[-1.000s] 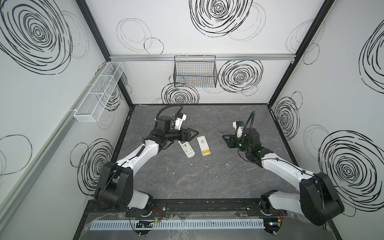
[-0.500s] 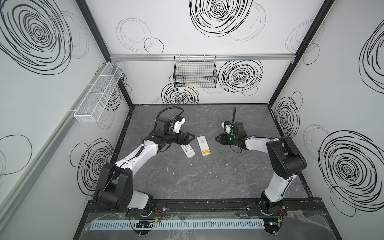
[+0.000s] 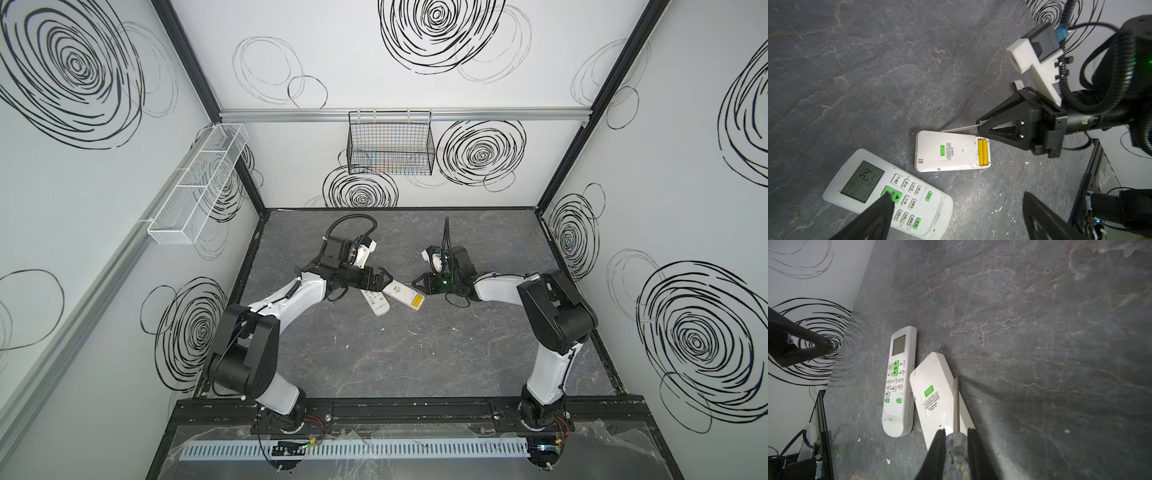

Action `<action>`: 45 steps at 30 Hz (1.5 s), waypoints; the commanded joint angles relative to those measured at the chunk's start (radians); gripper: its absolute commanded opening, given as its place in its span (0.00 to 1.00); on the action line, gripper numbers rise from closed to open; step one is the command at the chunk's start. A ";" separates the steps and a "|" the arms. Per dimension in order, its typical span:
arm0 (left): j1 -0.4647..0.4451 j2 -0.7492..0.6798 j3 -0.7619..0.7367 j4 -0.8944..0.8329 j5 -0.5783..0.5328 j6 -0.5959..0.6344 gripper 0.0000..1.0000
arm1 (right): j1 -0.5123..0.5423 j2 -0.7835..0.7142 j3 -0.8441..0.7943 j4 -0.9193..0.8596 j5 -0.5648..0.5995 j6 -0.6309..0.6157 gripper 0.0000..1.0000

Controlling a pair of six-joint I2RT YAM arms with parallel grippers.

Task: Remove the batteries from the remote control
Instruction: 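Point the screwdriver tip at the batteries while the left gripper moves over the remote, then close the left gripper on the opened remote's body beside the batteries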

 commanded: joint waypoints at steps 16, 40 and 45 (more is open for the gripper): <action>-0.069 0.281 0.264 -0.193 -0.156 0.112 0.97 | 0.006 -0.430 -0.077 -0.297 0.223 -0.458 0.00; -0.137 0.428 0.305 -0.242 -0.220 0.189 0.80 | 0.021 -0.214 0.078 -0.528 0.271 -0.544 0.00; -0.151 0.438 0.309 -0.250 -0.239 0.209 0.75 | 0.049 -0.202 0.089 -0.555 0.260 -0.557 0.00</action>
